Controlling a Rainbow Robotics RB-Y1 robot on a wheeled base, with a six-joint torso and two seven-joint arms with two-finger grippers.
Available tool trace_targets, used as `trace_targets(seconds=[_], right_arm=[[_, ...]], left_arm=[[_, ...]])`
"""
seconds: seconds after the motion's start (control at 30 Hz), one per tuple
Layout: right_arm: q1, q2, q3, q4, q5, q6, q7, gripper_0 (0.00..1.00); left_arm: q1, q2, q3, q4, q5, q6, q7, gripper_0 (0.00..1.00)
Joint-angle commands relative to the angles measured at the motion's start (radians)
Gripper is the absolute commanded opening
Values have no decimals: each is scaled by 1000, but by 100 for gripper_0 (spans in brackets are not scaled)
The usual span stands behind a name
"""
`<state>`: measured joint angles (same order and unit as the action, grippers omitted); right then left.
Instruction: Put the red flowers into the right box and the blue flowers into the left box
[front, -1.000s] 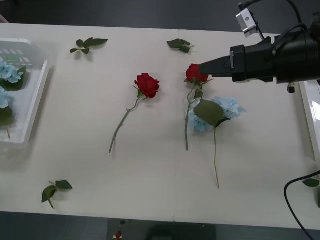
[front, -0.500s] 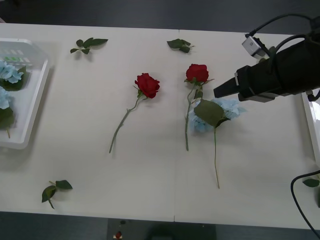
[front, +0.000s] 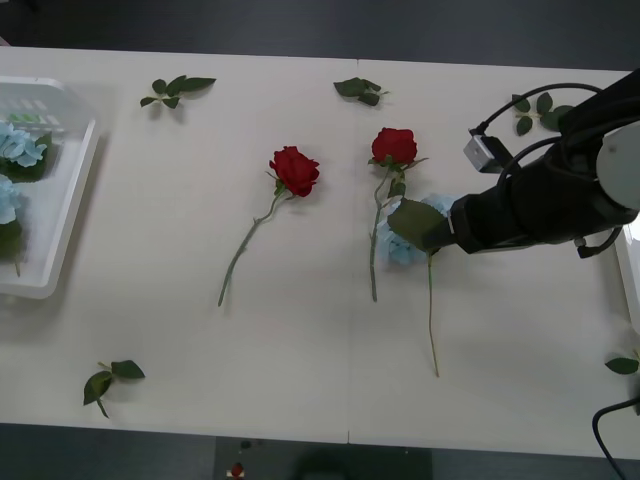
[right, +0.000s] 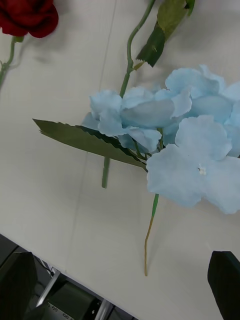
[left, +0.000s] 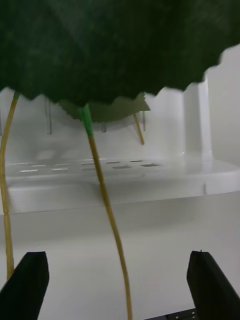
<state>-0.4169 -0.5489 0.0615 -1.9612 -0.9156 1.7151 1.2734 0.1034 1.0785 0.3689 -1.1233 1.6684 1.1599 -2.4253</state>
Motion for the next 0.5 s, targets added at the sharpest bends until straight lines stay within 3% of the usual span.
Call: trace_targets(seconds=[0.03, 0.17, 0.33, 0.5], right_arm=[[18, -34, 38, -51, 64, -26, -57, 100], [44, -36, 80, -53, 116, -69, -55, 100], [75, -52, 162, -53, 185, -147, -57, 100], [104, -72, 222, -53, 238, -221, -59, 100]], left_arm=[[12, 51, 119, -23, 68, 118, 5, 92], [12, 52, 193, -72, 97, 228, 26, 100], [12, 58, 272, -181, 103, 343, 134, 100], [10, 57, 282, -305, 102, 346, 269, 100]])
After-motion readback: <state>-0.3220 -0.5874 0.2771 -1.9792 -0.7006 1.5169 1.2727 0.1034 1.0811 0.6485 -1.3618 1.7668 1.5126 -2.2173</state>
